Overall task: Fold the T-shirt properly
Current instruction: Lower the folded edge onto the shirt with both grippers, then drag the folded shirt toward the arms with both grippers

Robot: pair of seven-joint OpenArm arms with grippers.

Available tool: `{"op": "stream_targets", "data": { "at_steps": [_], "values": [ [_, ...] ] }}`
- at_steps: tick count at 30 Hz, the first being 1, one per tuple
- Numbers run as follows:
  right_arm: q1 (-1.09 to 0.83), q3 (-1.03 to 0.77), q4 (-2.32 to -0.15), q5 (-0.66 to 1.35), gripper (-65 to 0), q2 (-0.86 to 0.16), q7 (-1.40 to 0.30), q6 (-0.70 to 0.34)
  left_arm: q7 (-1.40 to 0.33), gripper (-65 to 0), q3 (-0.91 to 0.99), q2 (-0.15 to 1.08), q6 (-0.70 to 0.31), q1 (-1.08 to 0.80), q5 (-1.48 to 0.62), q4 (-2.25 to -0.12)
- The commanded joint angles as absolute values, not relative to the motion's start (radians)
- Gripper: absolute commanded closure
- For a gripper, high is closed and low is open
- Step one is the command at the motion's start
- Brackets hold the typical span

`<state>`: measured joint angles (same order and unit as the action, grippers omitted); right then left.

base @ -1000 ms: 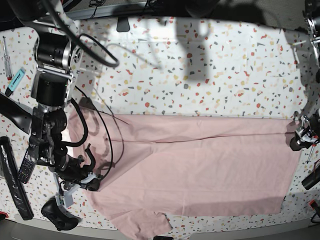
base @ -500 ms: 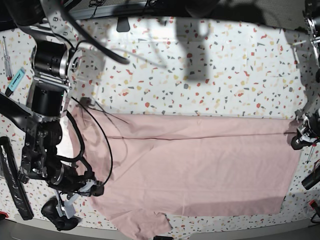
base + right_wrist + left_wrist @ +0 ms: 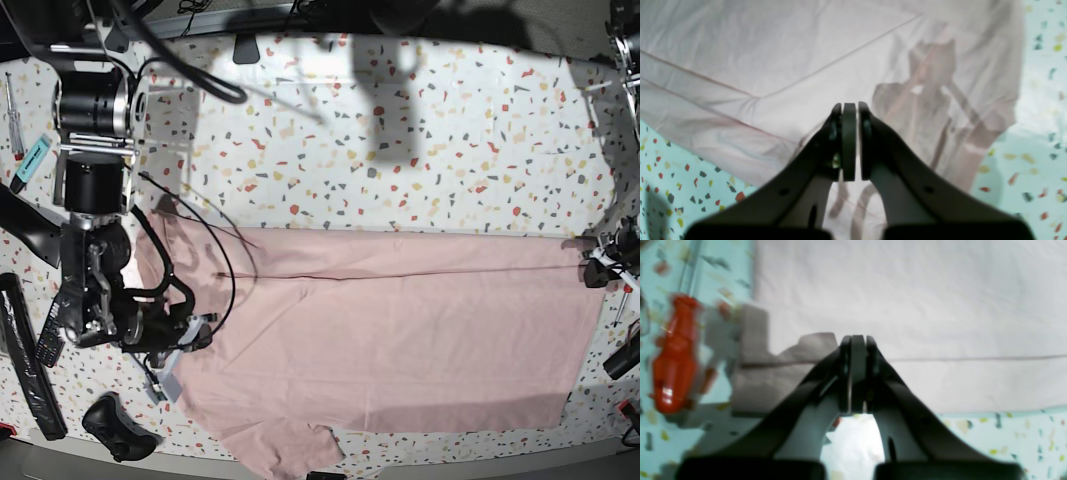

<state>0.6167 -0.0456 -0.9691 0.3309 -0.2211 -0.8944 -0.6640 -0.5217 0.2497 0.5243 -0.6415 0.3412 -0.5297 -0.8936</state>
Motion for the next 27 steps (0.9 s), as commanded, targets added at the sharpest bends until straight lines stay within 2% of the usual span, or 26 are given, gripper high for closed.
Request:
{"op": "stream_targets", "data": {
  "at_steps": [1,5,12,20,27],
  "values": [
    [0.632,-0.048,-0.989,0.339,0.0,-0.229,-0.87,-0.684,-0.487,0.0,0.254,0.548,-0.647,0.366,-0.529,-0.909],
    [0.571,-0.048,-0.989,0.295,0.0,-0.226,-0.797,-0.683,-0.458,0.0,0.253,0.537,-0.643,0.366,-0.519,-0.909],
    [0.474,-0.048,-0.989,0.287,0.0,-0.224,-0.77,-0.682,-0.441,0.0,0.253,0.464,-0.614,0.365,-0.459,-0.902],
    [0.372,-0.048,-0.989,0.289,0.0,-0.238,-0.771,-0.682,-0.434,0.0,0.194,0.453,-0.614,0.348,-0.41,-0.764],
    [0.281,-0.048,-1.056,0.322,0.0,-0.3,-0.763,-0.682,-0.455,0.0,0.194,0.479,-0.621,0.179,-0.432,-0.947]
  ]
}}
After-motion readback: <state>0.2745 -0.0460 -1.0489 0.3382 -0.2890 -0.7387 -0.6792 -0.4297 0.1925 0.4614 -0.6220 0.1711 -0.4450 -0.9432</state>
